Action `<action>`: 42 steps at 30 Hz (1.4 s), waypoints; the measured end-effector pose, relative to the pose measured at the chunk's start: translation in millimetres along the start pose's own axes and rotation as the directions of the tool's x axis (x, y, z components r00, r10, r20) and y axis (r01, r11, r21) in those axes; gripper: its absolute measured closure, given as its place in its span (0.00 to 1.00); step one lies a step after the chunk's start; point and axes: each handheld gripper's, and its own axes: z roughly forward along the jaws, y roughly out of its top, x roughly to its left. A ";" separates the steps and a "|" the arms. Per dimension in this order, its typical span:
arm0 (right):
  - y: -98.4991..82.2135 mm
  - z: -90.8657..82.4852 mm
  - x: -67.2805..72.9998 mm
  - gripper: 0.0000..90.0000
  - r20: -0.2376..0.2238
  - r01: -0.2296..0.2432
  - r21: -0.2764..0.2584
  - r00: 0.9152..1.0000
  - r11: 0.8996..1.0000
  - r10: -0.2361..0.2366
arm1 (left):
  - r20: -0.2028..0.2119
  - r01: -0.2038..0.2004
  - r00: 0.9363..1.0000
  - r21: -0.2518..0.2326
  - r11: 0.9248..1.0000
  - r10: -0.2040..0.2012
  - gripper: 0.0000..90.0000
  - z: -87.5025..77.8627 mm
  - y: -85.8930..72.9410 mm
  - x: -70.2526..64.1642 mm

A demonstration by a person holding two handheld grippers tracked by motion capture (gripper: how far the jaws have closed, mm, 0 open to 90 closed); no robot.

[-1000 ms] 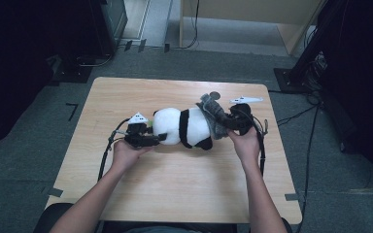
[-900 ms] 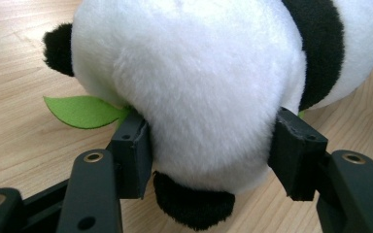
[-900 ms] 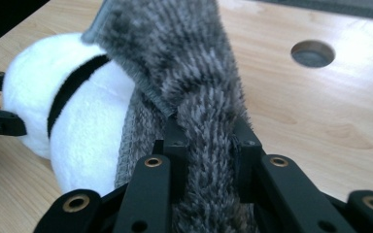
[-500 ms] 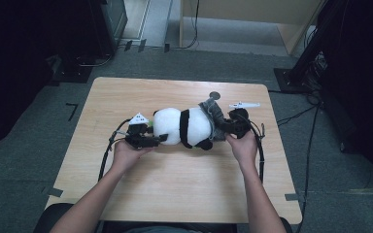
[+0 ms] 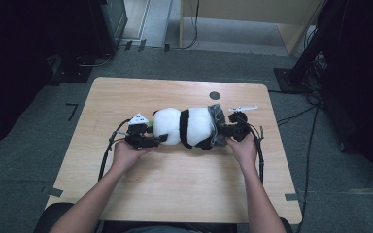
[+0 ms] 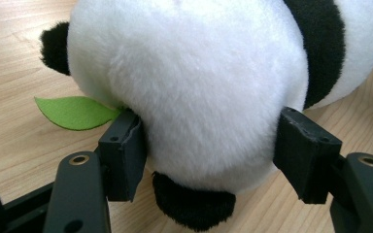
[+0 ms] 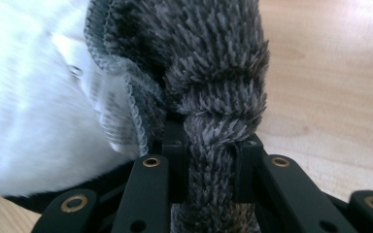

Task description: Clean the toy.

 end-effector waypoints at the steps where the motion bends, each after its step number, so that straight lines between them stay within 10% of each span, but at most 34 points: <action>1: -0.5 0.7 -2.1 0.83 -0.001 -0.005 0.015 1.000 1.000 0.005 | 0.002 0.004 1.000 0.000 1.000 -0.004 0.37 -0.1 0.0 0.2; 12: 8.0 -21.7 -15.4 0.83 0.030 -0.036 -0.016 0.999 0.999 0.037 | 0.002 0.000 1.000 0.003 1.000 0.000 0.36 -0.3 1.1 1.3; 24: 33.4 -61.6 23.7 0.83 -0.036 0.050 -0.168 0.998 0.984 -0.057 | -0.002 -0.001 1.000 0.007 1.000 0.001 0.34 -0.7 2.2 0.3; 30: 38.6 -58.3 39.6 0.82 -0.084 0.072 -0.188 0.992 0.979 -0.089 | -0.003 0.002 1.000 0.005 1.000 -0.002 0.34 -0.1 2.8 -0.1; 42: 28.0 -25.6 22.1 0.82 -0.004 0.070 -0.124 0.997 0.990 -0.071 | 0.002 0.002 1.000 0.011 1.000 -0.002 0.34 0.0 3.6 0.8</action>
